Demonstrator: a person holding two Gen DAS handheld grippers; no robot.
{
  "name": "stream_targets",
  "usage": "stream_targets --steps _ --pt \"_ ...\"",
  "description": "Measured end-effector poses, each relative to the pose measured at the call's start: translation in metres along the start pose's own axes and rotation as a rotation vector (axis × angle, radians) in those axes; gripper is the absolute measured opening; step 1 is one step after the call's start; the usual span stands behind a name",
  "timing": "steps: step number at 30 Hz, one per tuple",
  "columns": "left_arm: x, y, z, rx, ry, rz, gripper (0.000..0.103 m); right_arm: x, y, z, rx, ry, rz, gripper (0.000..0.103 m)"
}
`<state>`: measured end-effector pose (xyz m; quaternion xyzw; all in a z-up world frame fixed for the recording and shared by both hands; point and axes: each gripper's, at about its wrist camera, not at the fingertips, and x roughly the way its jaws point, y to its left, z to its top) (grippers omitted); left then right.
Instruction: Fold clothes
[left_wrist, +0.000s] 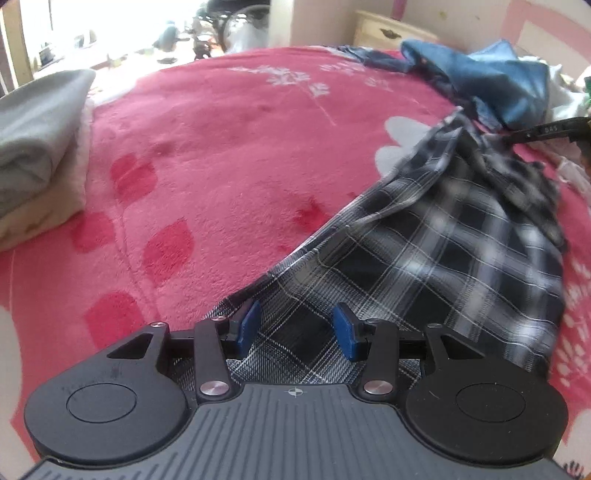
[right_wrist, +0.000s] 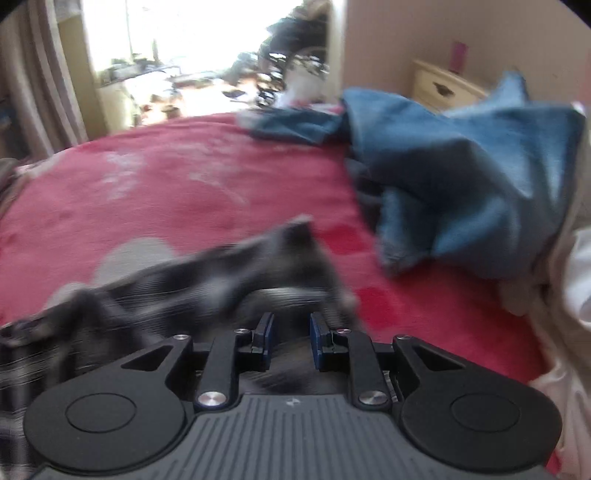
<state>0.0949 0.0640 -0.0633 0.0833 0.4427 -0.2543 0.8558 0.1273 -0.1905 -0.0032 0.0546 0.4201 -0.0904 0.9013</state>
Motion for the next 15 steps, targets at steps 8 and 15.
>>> stream_targets --steps 8,15 --pt "-0.001 -0.005 0.000 -0.009 -0.009 0.033 0.045 0.043 -0.054 0.029 0.260 0.001 0.117 0.043" --pt "0.003 -0.010 0.002 -0.017 -0.004 0.058 0.048 0.089 -0.034 0.064 0.173 0.009 0.163 0.057"
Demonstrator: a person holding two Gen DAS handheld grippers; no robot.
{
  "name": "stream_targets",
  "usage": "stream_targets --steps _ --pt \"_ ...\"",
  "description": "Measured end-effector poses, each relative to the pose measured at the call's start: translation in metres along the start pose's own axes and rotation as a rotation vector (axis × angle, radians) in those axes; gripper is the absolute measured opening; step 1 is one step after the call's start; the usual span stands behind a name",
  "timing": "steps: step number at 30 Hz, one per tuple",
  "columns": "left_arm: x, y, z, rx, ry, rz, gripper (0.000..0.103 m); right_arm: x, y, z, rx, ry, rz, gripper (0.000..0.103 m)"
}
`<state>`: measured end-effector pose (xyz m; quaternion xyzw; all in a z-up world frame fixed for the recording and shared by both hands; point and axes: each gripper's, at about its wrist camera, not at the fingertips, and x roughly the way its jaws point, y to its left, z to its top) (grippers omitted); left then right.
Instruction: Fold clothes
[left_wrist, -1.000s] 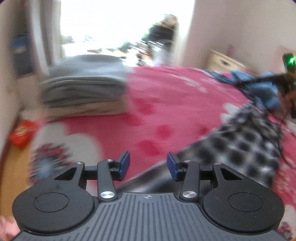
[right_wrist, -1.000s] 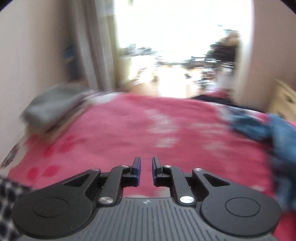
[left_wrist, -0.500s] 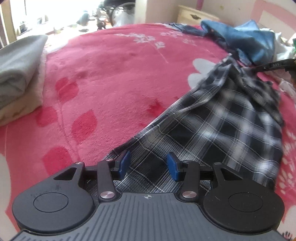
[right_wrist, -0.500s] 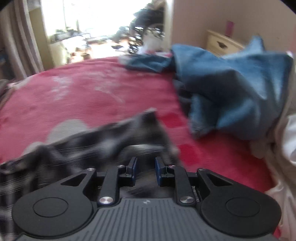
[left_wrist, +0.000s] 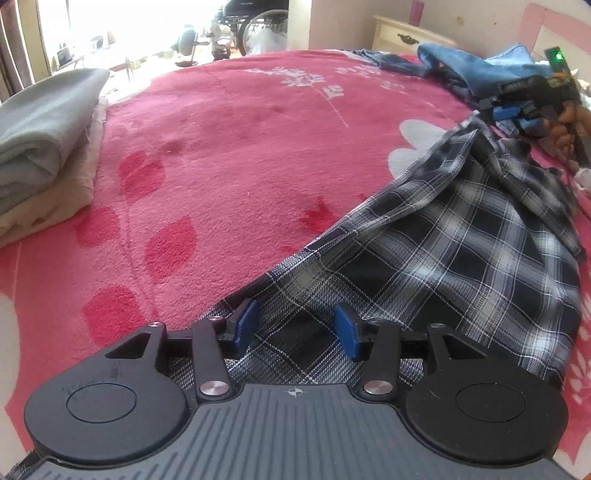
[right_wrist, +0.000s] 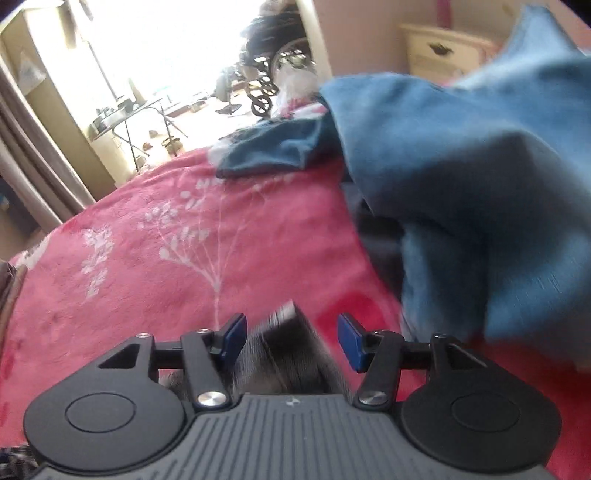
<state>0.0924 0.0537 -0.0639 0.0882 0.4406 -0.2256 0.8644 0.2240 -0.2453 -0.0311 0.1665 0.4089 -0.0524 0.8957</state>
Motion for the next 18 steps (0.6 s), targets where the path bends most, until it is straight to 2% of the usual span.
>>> stream_targets --steps 3,5,6,7,8,11,14,16,18 --pt "0.000 -0.002 0.000 0.001 -0.001 0.008 0.048 0.021 0.000 0.007 -0.017 0.056 -0.028 0.057" --pt "0.000 -0.002 0.000 -0.001 0.000 0.010 0.048 0.032 -0.003 0.007 -0.012 0.092 -0.012 0.052" --pt "0.000 -0.003 0.000 0.000 0.000 0.011 0.048 0.033 -0.002 0.006 -0.021 0.091 -0.007 0.039" --pt "0.000 -0.003 0.000 0.001 0.001 0.013 0.048 0.034 -0.002 0.005 -0.032 0.089 -0.003 0.017" --pt "0.000 -0.003 0.000 0.002 0.002 0.015 0.048 0.032 0.000 0.005 -0.043 0.071 0.009 0.005" --pt "0.000 -0.005 0.001 0.008 0.008 0.021 0.048 0.023 0.001 0.008 -0.061 -0.016 0.046 0.003" --pt "0.001 -0.006 0.001 0.011 0.011 0.027 0.048 0.033 -0.003 0.010 -0.043 -0.028 0.024 0.003" --pt "0.001 -0.007 0.001 0.013 0.013 0.032 0.048 0.049 -0.006 0.008 -0.044 -0.001 -0.024 0.003" --pt "0.001 -0.007 0.001 0.013 0.012 0.035 0.048 0.052 -0.012 0.008 0.001 -0.014 -0.026 0.002"
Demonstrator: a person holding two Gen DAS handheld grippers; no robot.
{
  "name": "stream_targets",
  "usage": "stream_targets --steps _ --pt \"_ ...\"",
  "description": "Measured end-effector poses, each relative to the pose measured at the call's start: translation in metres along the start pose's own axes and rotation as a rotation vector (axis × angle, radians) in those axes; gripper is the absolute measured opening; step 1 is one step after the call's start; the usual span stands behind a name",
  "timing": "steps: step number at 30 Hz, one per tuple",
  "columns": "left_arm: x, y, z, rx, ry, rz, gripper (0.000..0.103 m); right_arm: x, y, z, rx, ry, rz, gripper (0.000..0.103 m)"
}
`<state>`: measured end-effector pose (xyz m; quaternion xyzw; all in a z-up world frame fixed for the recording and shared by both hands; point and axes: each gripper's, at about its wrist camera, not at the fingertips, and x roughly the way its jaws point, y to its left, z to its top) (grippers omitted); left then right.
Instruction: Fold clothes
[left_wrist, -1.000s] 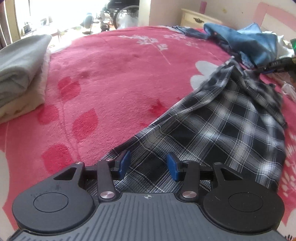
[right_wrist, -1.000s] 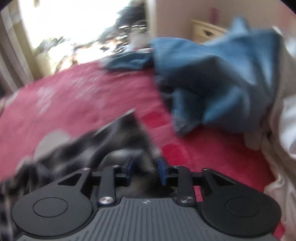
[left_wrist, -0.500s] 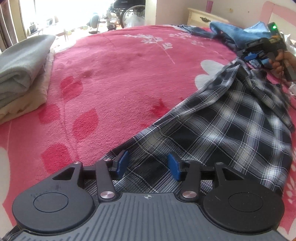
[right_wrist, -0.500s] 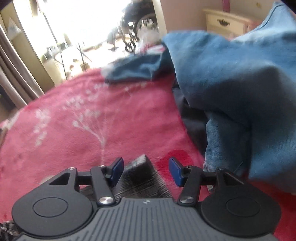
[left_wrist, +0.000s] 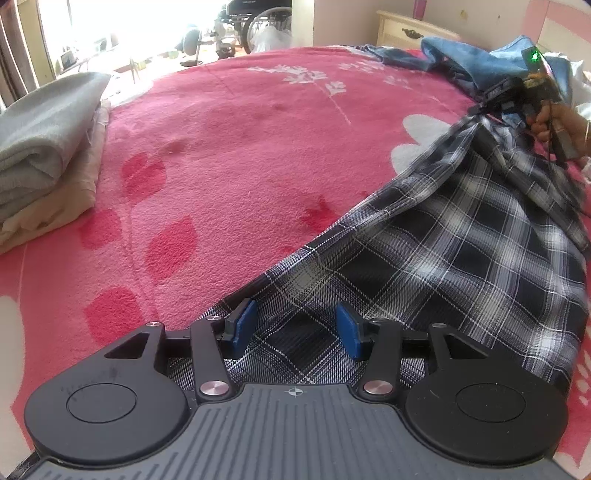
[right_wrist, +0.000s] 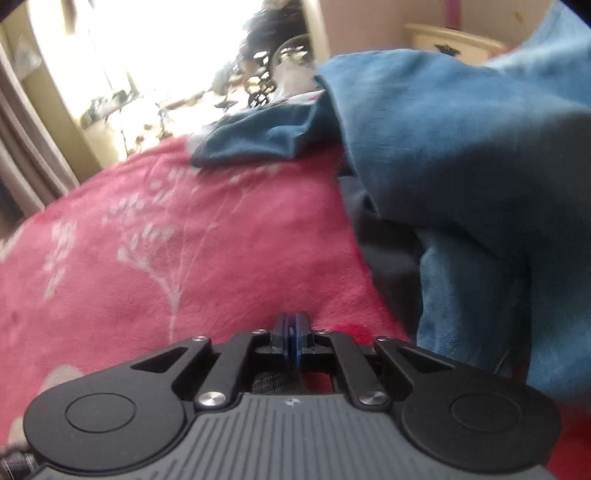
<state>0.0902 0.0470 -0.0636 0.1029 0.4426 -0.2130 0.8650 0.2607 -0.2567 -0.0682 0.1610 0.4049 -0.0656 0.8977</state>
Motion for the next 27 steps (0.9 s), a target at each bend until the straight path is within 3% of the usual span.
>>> stream_targets --steps 2,4,8,12,15,19,21,23,25,27 --pt "0.000 0.000 0.000 0.000 -0.002 0.000 0.048 -0.006 -0.009 0.003 0.054 -0.014 -0.007 0.008" --pt "-0.001 0.001 0.000 0.001 -0.004 -0.005 0.048 -0.022 -0.021 0.007 0.098 -0.026 -0.006 0.029" --pt "-0.001 0.004 -0.001 -0.001 -0.010 -0.017 0.048 -0.077 -0.035 0.000 0.087 -0.067 0.017 0.035" --pt "0.000 0.005 -0.001 -0.002 -0.016 -0.023 0.049 -0.133 -0.051 -0.041 0.122 -0.050 0.002 0.043" --pt "0.000 0.005 -0.001 -0.007 -0.018 -0.024 0.049 -0.158 -0.072 -0.080 0.267 0.030 -0.016 0.053" --pt "0.000 0.006 0.000 -0.016 -0.022 -0.027 0.049 -0.162 -0.097 -0.123 0.428 0.103 0.008 0.062" --pt "0.000 0.006 0.000 -0.023 -0.025 -0.026 0.049 -0.159 -0.102 -0.134 0.483 0.091 0.043 0.063" --pt "-0.001 0.006 -0.001 -0.029 -0.028 -0.026 0.049 -0.159 -0.095 -0.137 0.471 0.092 0.075 0.052" --pt "-0.001 0.007 -0.001 -0.037 -0.033 -0.026 0.049 -0.158 -0.085 -0.141 0.457 0.121 0.086 0.007" --pt "-0.001 0.007 -0.002 -0.043 -0.040 -0.028 0.049 -0.168 -0.072 -0.148 0.448 0.112 0.090 0.007"
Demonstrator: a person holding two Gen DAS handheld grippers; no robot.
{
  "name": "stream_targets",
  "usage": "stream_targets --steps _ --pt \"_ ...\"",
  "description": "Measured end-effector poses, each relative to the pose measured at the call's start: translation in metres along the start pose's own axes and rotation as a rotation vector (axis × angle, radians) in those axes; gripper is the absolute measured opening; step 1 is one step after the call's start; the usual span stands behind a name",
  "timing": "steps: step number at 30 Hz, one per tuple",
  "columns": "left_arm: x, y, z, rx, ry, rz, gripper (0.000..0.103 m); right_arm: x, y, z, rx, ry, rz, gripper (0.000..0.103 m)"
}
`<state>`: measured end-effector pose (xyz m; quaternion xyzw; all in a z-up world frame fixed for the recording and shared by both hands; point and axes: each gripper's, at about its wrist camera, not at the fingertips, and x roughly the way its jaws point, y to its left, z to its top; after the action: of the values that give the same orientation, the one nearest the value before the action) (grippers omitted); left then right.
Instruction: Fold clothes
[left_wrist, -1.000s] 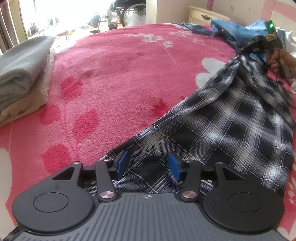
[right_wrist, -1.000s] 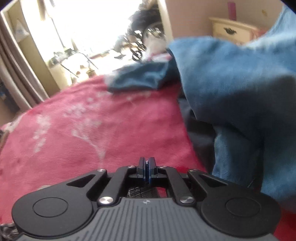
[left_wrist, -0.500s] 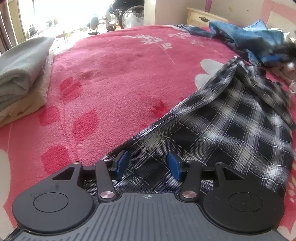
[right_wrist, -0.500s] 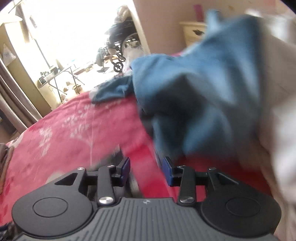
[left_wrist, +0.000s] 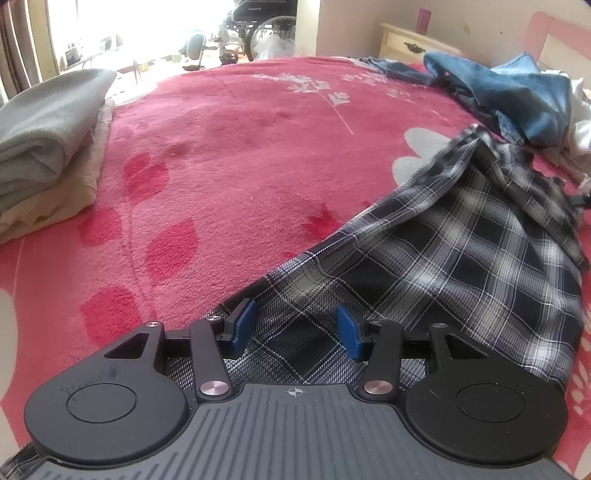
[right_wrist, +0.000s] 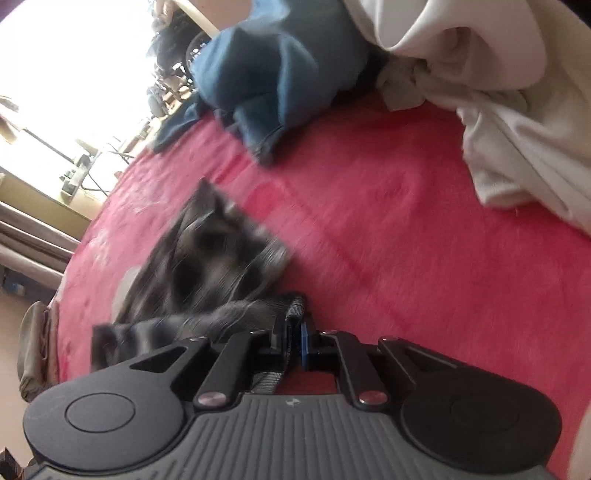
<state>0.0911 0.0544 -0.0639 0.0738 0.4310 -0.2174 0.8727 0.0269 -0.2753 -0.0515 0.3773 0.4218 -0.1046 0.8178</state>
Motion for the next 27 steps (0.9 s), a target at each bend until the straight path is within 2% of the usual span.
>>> stream_targets --steps 3,6,8,9,11,12,13,14,15,17,19,21,23,26,27 --pt "-0.001 0.001 -0.001 -0.007 -0.009 -0.002 0.049 -0.020 0.025 -0.027 -0.059 0.018 0.064 0.007" --pt "-0.001 0.002 -0.002 -0.011 -0.013 -0.006 0.049 -0.044 0.079 -0.069 -0.249 0.058 0.276 0.007" --pt "0.000 0.003 -0.002 -0.017 -0.016 -0.010 0.049 -0.057 0.116 -0.099 -0.408 0.135 0.410 0.008" --pt "0.000 0.003 -0.002 -0.019 -0.018 -0.010 0.049 -0.060 0.138 -0.117 -0.530 0.211 0.467 0.011" --pt "0.000 0.003 -0.002 -0.022 -0.021 -0.010 0.049 -0.066 0.169 -0.145 -0.755 0.292 0.488 0.028" --pt "0.000 0.003 -0.002 -0.023 -0.022 -0.010 0.049 -0.068 0.181 -0.156 -0.865 0.318 0.490 0.042" --pt "0.000 0.003 -0.002 -0.024 -0.022 -0.011 0.049 -0.070 0.184 -0.158 -0.928 0.301 0.481 0.045" --pt "0.000 0.003 -0.002 -0.024 -0.022 -0.012 0.049 -0.070 0.182 -0.153 -0.939 0.272 0.457 0.046" --pt "0.000 0.004 -0.002 -0.025 -0.021 -0.012 0.049 -0.068 0.174 -0.139 -0.885 0.239 0.418 0.049" --pt "0.000 0.004 -0.002 -0.028 -0.020 -0.012 0.049 -0.058 0.143 -0.097 -0.651 0.155 0.326 0.051" --pt "0.000 0.004 -0.001 -0.028 -0.018 -0.011 0.049 -0.044 0.098 -0.055 -0.374 0.046 0.138 0.053" --pt "0.000 0.003 -0.001 -0.025 -0.016 -0.009 0.049 -0.026 0.048 -0.023 -0.100 -0.008 0.021 0.051" --pt "0.000 0.003 0.000 -0.022 -0.014 -0.007 0.049 -0.010 0.013 -0.008 0.112 -0.030 0.034 0.046" --pt "0.000 0.002 0.000 -0.016 -0.010 -0.002 0.049 0.008 0.002 -0.002 0.186 -0.051 0.070 0.038" --pt "0.000 0.002 0.000 -0.016 -0.009 -0.001 0.049 0.014 -0.001 0.000 0.209 -0.058 0.083 0.032"
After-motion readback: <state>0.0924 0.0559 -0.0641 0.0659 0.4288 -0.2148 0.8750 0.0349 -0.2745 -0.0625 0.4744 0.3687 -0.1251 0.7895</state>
